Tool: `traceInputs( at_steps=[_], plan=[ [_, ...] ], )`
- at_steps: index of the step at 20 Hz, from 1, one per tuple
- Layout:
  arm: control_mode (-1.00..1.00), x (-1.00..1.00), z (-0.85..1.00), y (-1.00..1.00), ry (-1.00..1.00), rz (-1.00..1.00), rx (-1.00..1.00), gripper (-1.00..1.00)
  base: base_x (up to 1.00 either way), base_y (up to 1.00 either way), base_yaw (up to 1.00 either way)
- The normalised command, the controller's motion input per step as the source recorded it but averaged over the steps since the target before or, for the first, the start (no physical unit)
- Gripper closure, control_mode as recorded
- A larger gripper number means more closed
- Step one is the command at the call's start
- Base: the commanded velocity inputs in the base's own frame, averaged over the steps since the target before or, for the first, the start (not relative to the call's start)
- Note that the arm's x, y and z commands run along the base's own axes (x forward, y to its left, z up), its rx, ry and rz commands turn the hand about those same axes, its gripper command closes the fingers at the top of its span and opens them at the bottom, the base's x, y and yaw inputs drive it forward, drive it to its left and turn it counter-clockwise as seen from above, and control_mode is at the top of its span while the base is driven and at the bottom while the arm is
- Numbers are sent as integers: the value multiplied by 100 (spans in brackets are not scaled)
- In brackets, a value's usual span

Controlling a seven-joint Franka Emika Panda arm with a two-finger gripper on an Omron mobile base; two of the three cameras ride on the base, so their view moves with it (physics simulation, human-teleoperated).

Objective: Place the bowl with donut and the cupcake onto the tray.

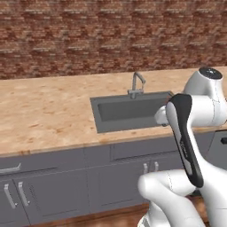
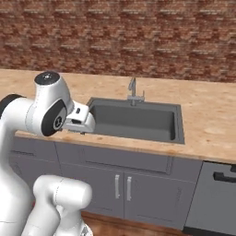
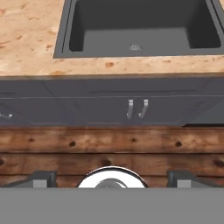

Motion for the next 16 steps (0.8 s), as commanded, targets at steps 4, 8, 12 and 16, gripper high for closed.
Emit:
traceInputs(
  at_steps=[4, 8, 12, 16],
  plan=[
    [100, 0, 0, 0, 0, 0, 0, -100, -1, -53, 0],
    [100, 0, 0, 0, 0, 0, 0, -100, 13, -86, 0],
    [100, 0, 0, 0, 0, 0, 0, -100, 19, -98, -1],
    [100, 0, 0, 0, 0, 0, 0, -100, 26, -100, -1]
  ],
)
